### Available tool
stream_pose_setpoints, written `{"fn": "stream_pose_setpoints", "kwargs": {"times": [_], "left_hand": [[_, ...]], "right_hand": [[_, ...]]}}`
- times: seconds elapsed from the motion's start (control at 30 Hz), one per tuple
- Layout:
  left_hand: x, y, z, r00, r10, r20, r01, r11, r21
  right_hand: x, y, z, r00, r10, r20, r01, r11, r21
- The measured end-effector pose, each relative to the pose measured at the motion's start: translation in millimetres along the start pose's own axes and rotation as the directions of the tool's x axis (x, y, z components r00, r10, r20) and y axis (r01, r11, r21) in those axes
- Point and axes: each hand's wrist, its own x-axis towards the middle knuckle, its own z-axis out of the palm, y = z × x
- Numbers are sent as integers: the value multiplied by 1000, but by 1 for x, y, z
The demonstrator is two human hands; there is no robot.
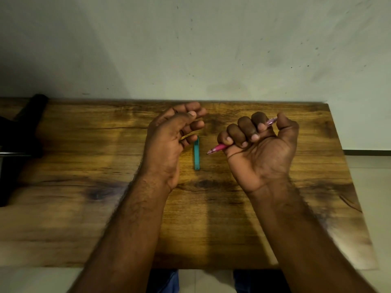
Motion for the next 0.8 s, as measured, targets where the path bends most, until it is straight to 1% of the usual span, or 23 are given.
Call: {"fn": "stream_pose_setpoints", "kwargs": {"times": [0.8], "left_hand": [[2,-2,-2,1000,12,10,-12,1000,11]], "right_hand": [[-1,0,2,1000,-13,-6,13,1000,-9]]}}
